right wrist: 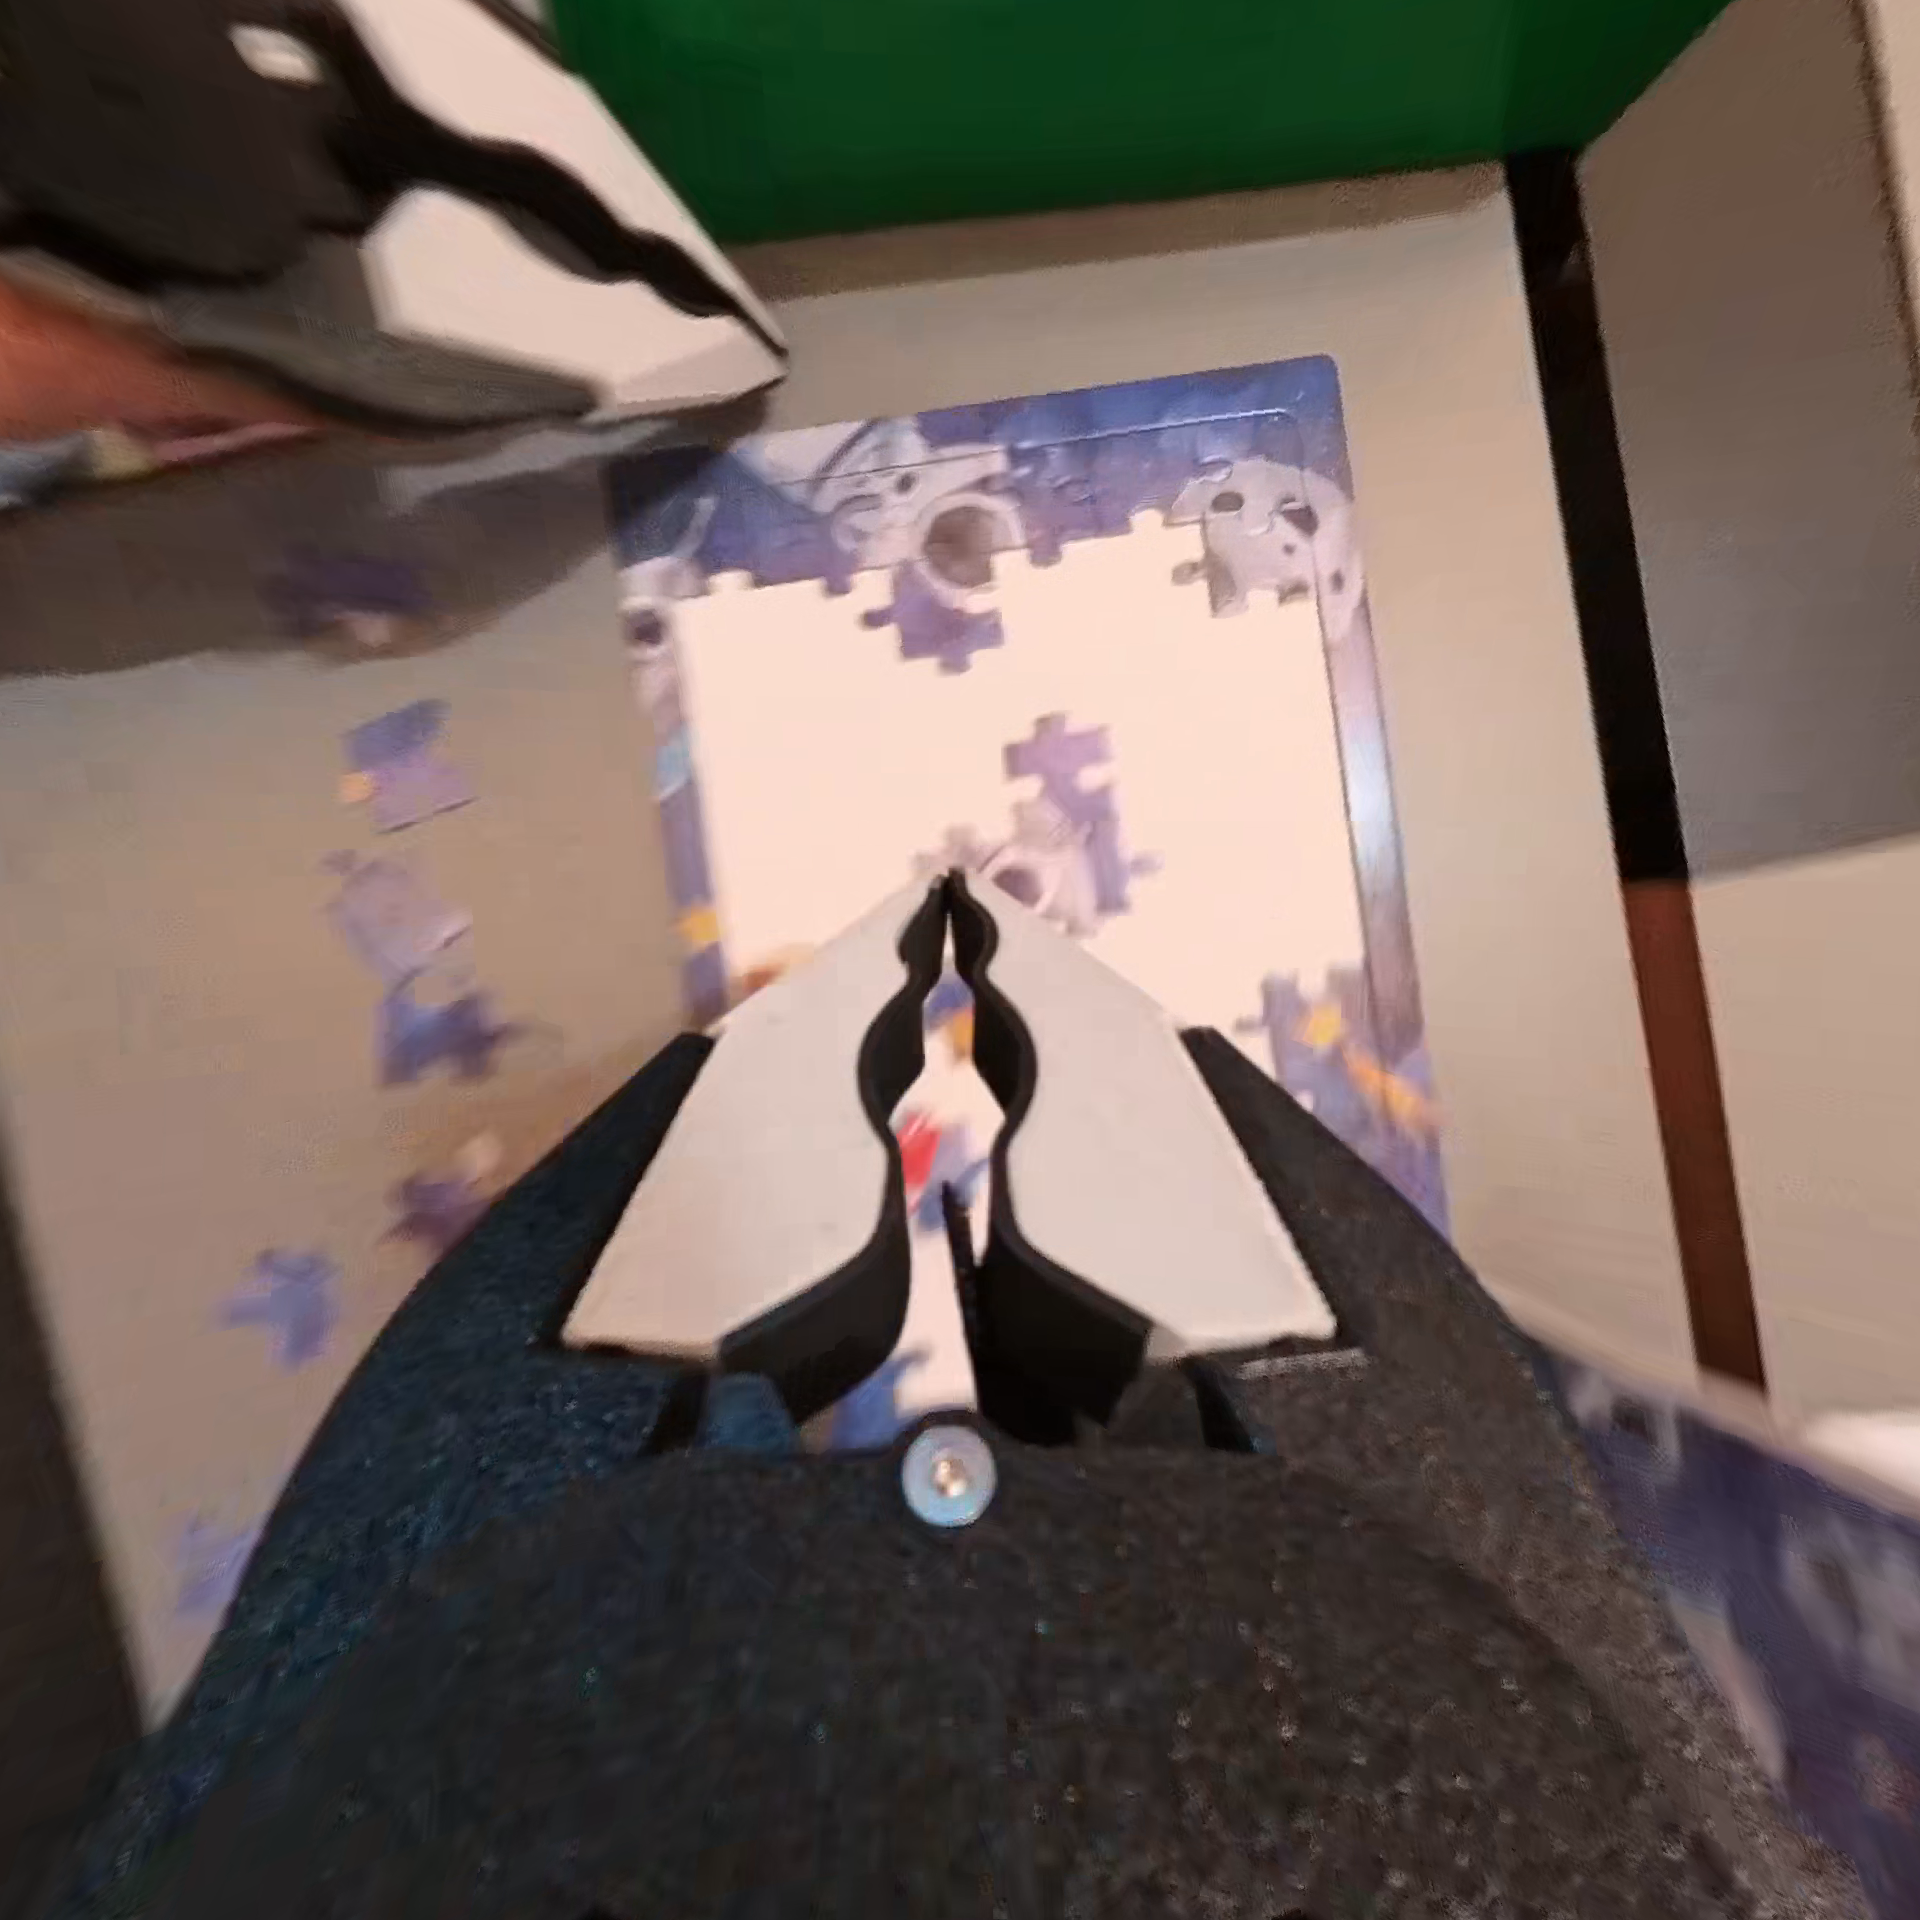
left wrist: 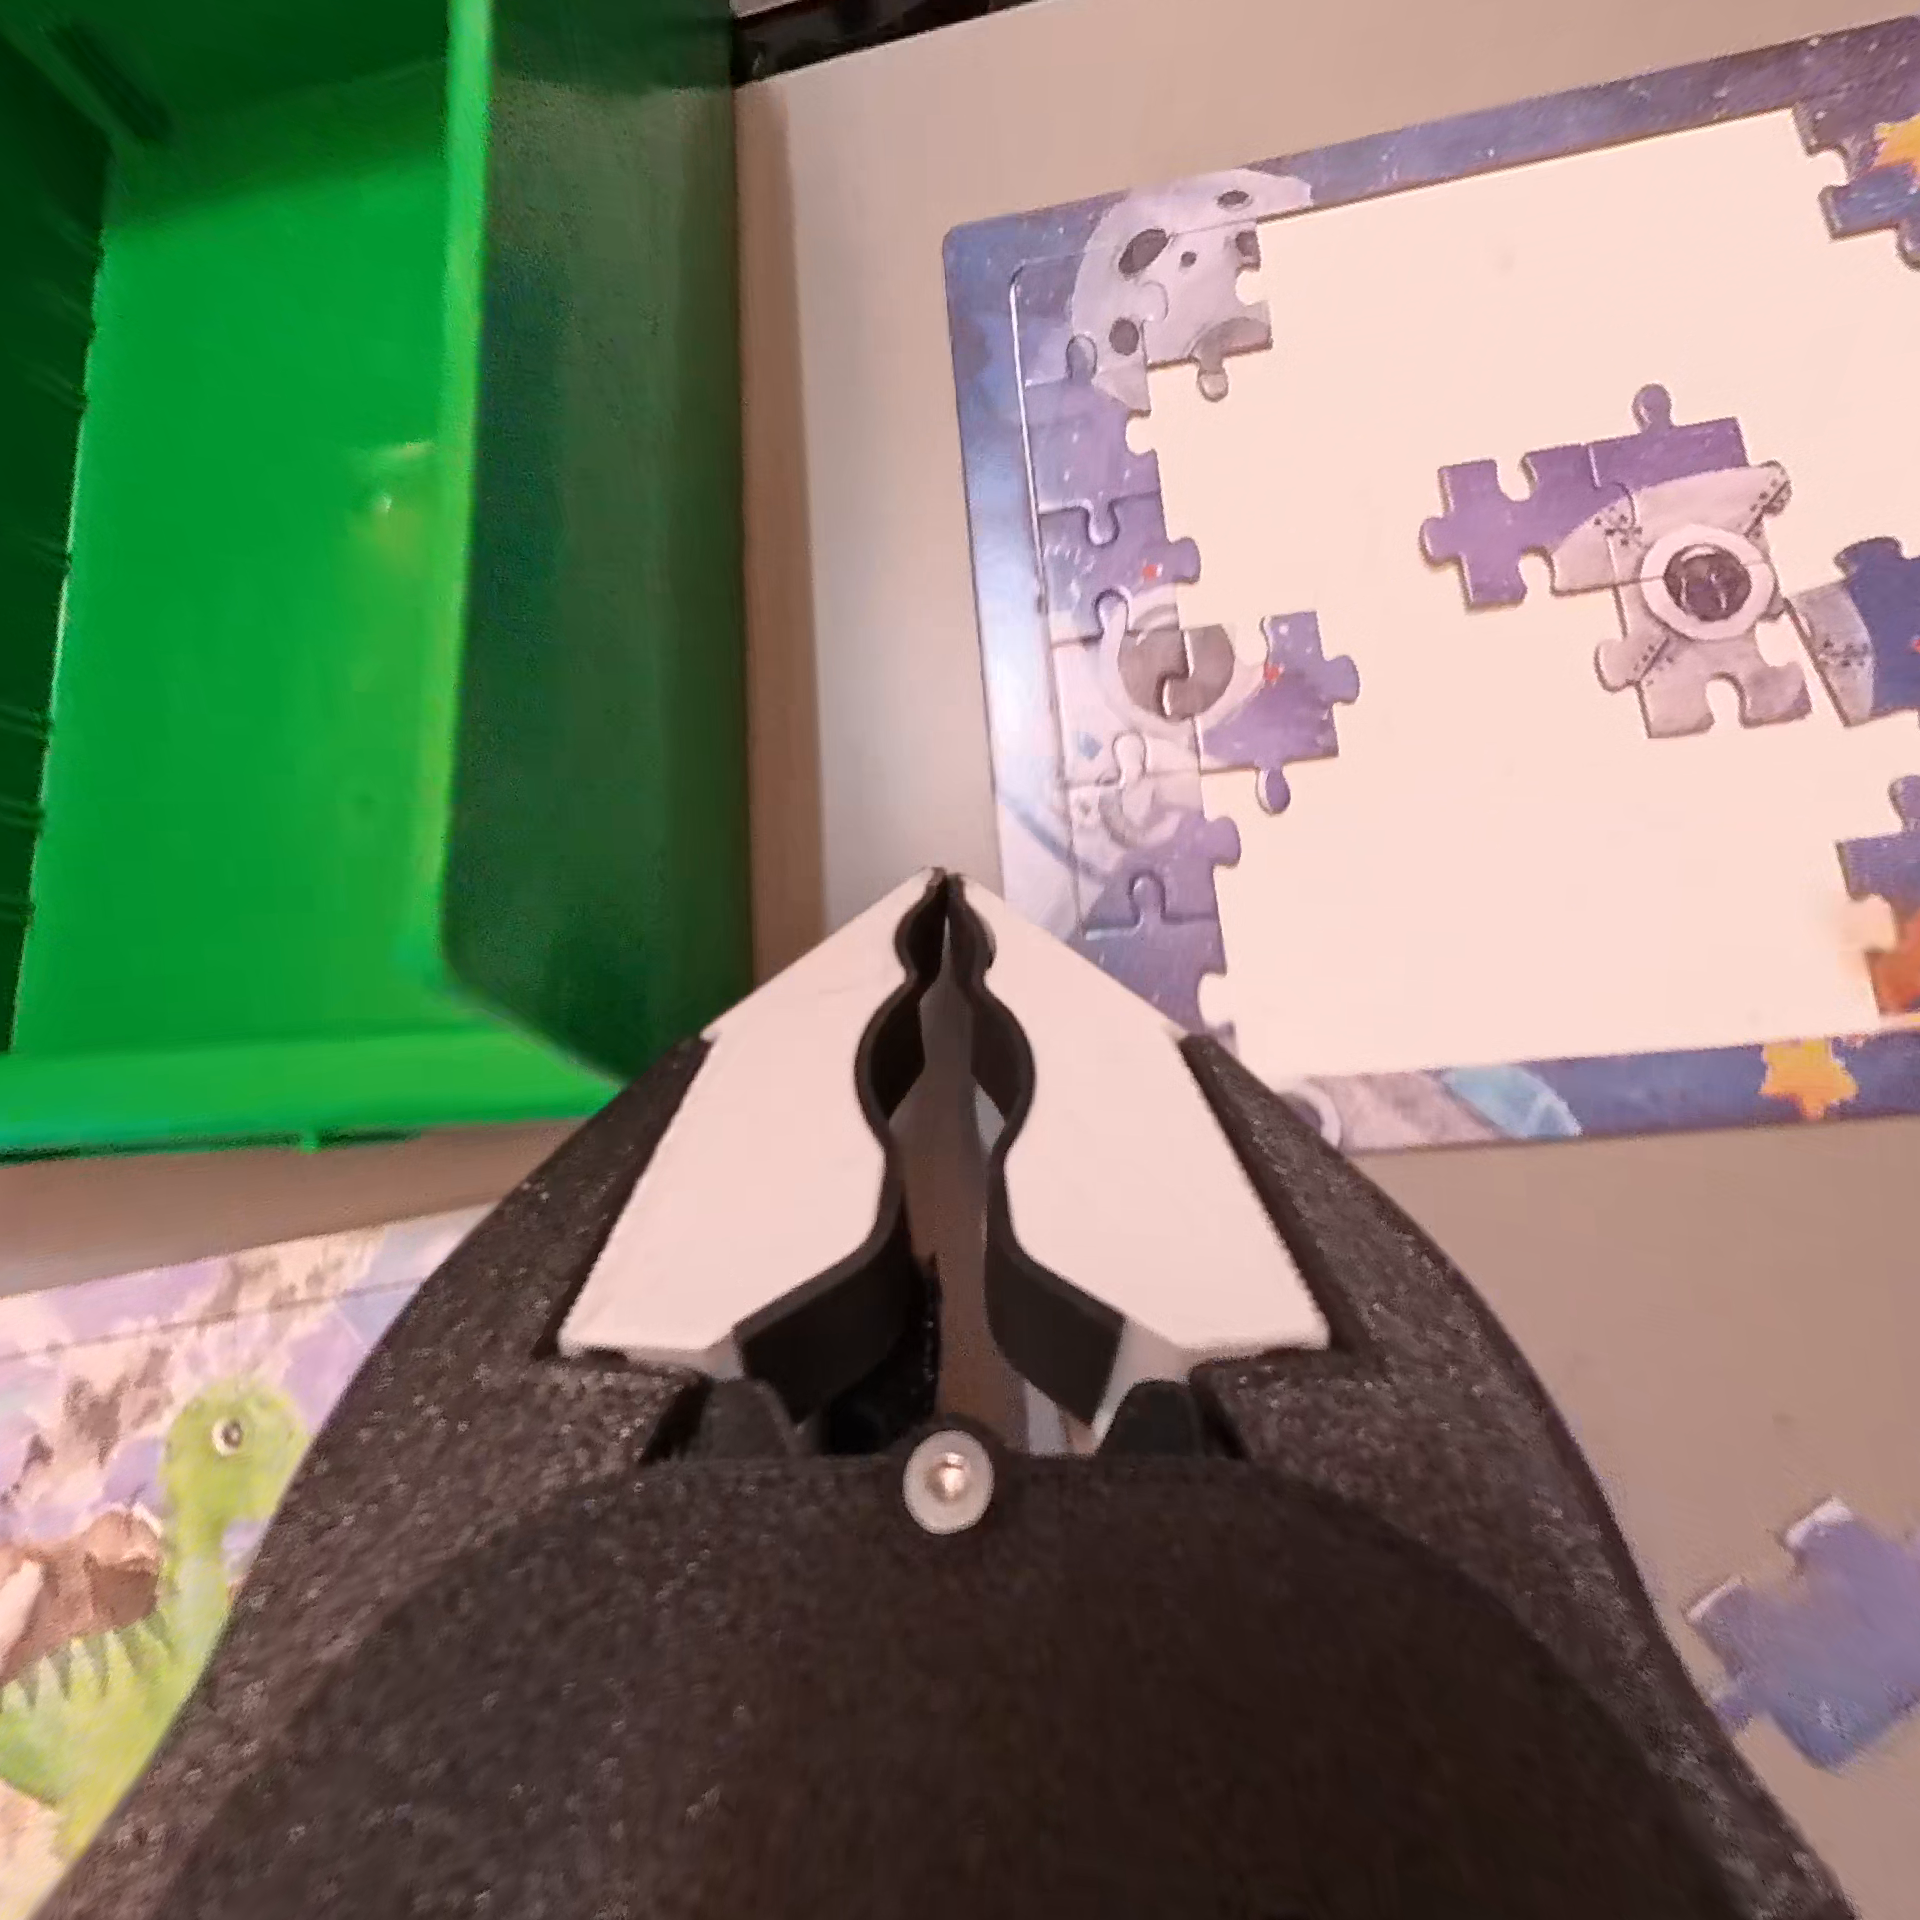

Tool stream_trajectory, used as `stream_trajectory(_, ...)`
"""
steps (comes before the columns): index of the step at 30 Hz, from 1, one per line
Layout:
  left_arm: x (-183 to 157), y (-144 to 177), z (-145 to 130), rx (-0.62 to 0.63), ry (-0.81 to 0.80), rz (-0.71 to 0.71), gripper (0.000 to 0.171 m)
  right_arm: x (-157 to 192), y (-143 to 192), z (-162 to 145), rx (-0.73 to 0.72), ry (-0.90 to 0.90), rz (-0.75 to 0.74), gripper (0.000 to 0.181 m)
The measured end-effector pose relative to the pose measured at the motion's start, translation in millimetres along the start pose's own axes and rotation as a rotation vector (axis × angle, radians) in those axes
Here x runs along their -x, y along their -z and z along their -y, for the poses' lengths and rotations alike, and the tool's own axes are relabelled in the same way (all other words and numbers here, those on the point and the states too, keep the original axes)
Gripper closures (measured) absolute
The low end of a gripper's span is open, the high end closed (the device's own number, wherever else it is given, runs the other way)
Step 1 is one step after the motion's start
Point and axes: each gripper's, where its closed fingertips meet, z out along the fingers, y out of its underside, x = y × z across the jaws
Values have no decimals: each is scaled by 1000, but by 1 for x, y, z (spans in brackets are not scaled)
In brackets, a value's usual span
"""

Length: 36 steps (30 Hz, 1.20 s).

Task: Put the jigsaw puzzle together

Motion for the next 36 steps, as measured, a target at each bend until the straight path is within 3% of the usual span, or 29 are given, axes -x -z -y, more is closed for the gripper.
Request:
stream_trajectory(4, -1, -4, 32, 2, -45, 68, 171, -53, -79, 20, 41, 47, 3, 181)
stream_trajectory(9, 8, -34, 41, 80, 76, 89, 171, -85, -106, 25, -9, 105, -36, 181)
stream_trajectory(17, 17, -71, 56, 83, 149, 114, 171, -93, -113, 27, -113, 128, -44, 181)
stream_trajectory(36, 14, -71, 57, 68, 75, 42, 171, -90, -120, 44, -128, 99, -16, 181)
